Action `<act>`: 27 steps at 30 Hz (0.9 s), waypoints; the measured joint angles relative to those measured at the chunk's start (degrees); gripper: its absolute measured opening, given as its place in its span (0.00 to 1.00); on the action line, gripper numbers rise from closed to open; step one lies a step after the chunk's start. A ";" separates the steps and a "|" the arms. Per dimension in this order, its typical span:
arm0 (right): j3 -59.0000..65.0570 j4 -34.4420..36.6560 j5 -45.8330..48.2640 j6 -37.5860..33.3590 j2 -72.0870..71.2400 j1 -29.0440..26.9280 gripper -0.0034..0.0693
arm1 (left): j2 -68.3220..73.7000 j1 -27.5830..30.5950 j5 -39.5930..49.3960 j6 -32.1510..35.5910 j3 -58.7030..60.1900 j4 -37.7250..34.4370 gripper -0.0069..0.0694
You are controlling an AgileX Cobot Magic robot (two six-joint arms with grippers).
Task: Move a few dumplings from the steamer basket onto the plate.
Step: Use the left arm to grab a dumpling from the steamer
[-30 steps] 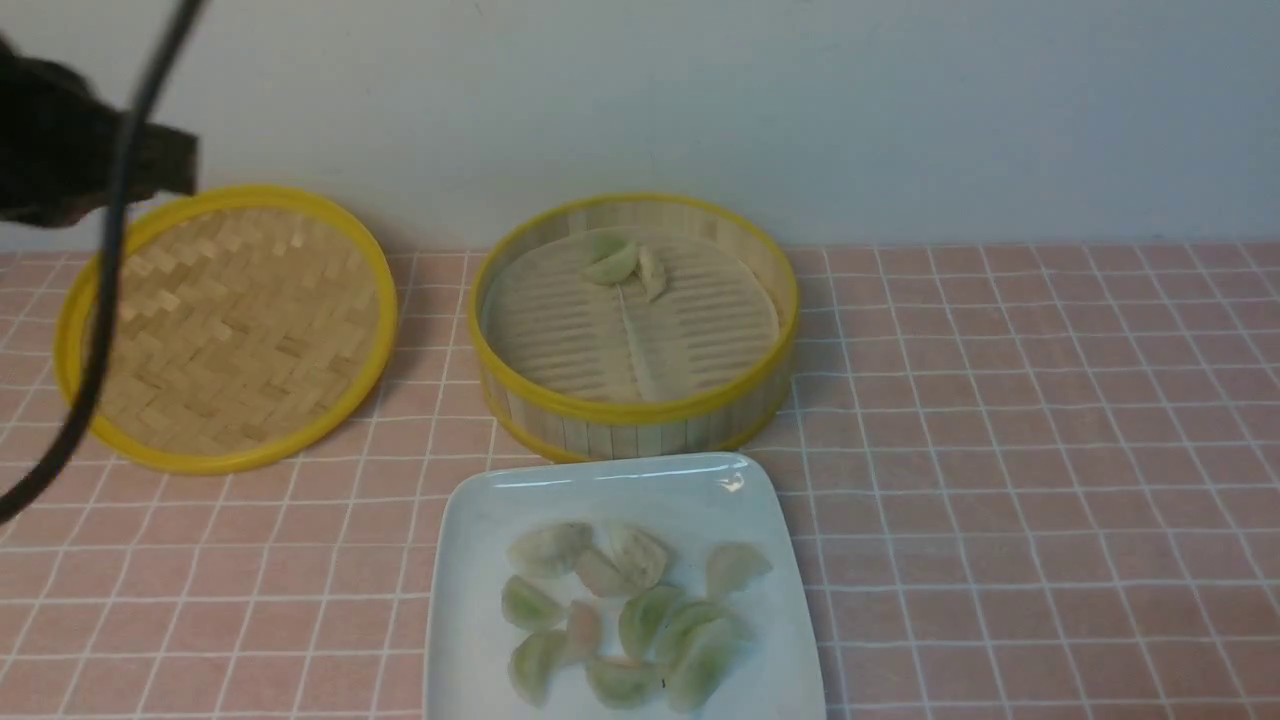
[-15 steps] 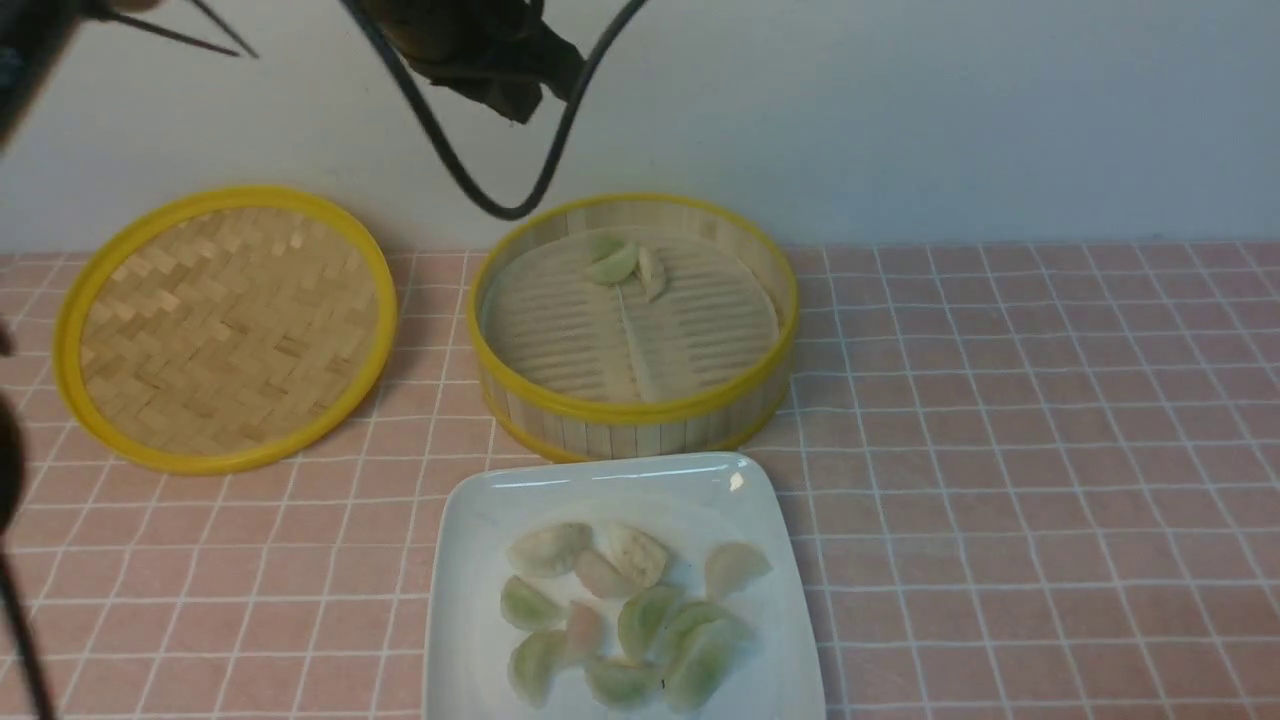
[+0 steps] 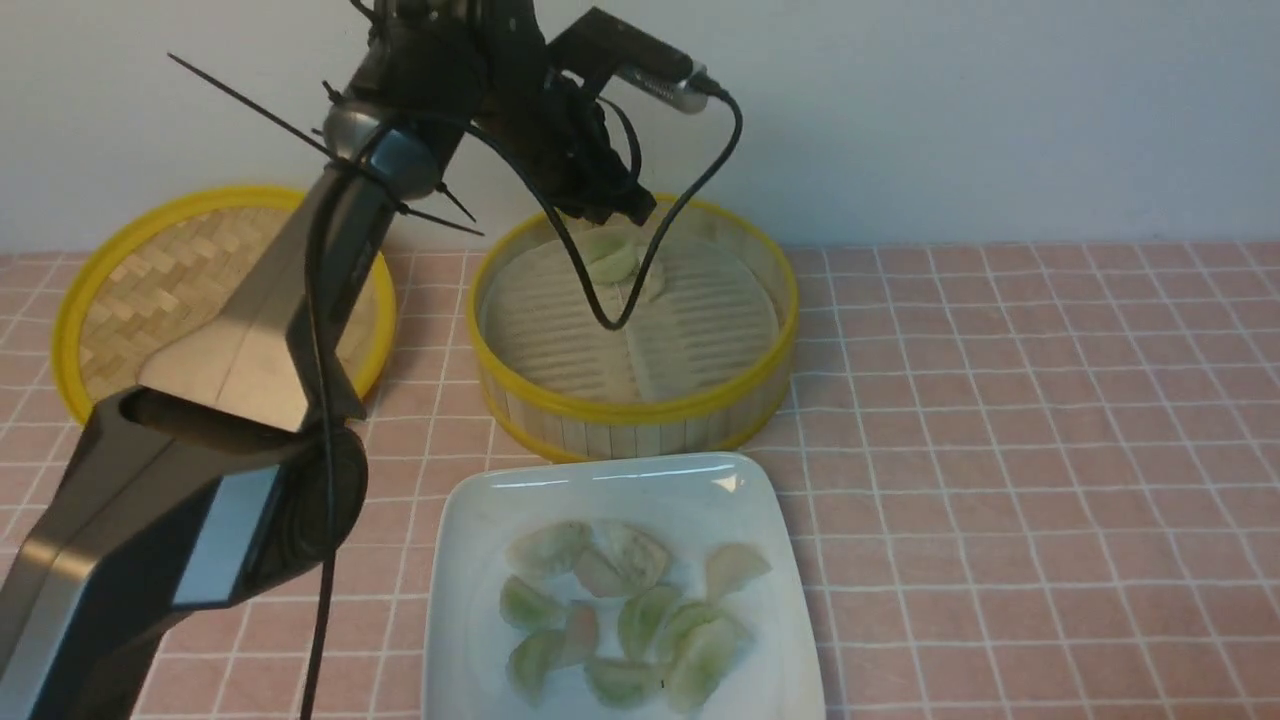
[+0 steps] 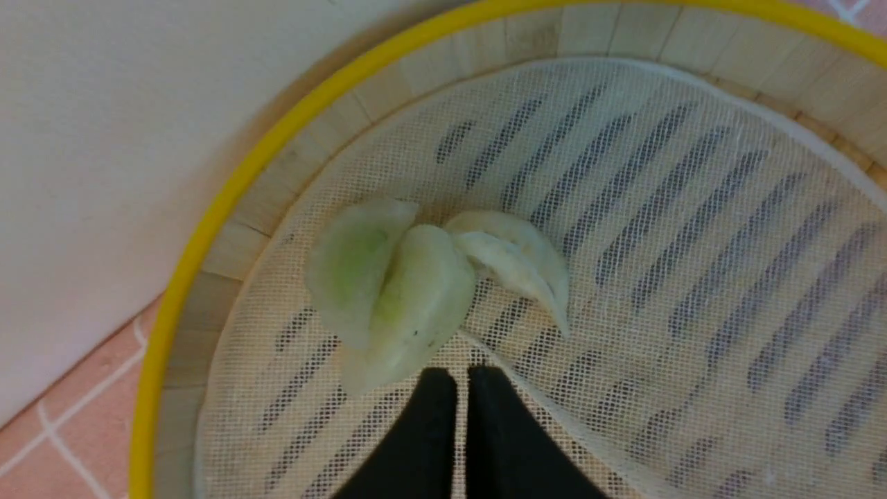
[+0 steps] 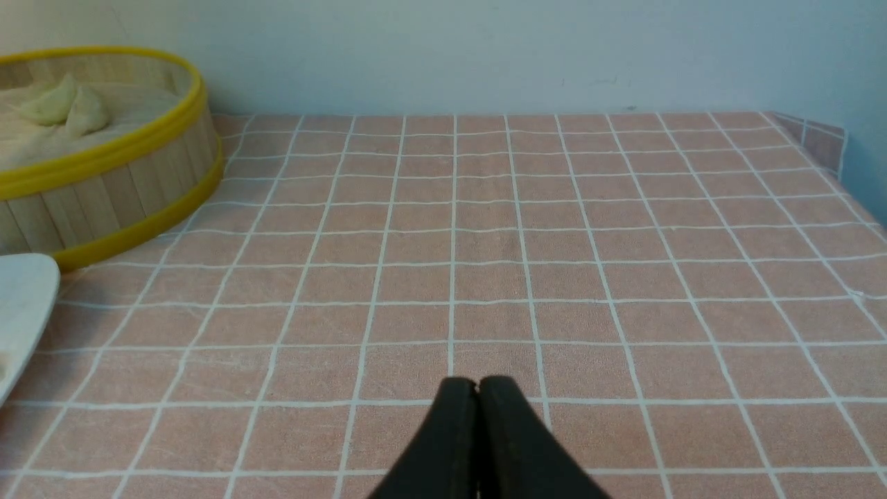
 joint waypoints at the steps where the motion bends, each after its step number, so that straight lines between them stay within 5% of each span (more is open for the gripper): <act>1: 0.00 0.00 0.00 0.00 0.00 0.00 0.03 | 0.66 0.00 0.00 0.81 0.00 0.01 0.13; 11: 0.00 0.00 0.00 0.00 0.00 0.00 0.03 | 5.11 0.00 -6.02 2.83 0.00 0.01 0.65; 15: 0.00 0.00 -0.05 0.05 0.00 0.00 0.03 | 7.68 0.00 -11.02 2.78 0.00 -0.07 0.77; 18: 0.00 0.00 -0.05 0.11 0.00 0.00 0.03 | 9.11 0.00 -12.12 2.44 -0.06 -0.47 0.71; 23: 0.00 0.00 -0.05 0.06 0.00 0.00 0.03 | 9.09 0.00 -11.85 0.33 -0.27 0.18 0.37; 27: 0.00 0.00 -0.10 0.06 0.00 0.00 0.03 | 7.13 0.00 -6.23 -1.72 -0.88 0.24 0.36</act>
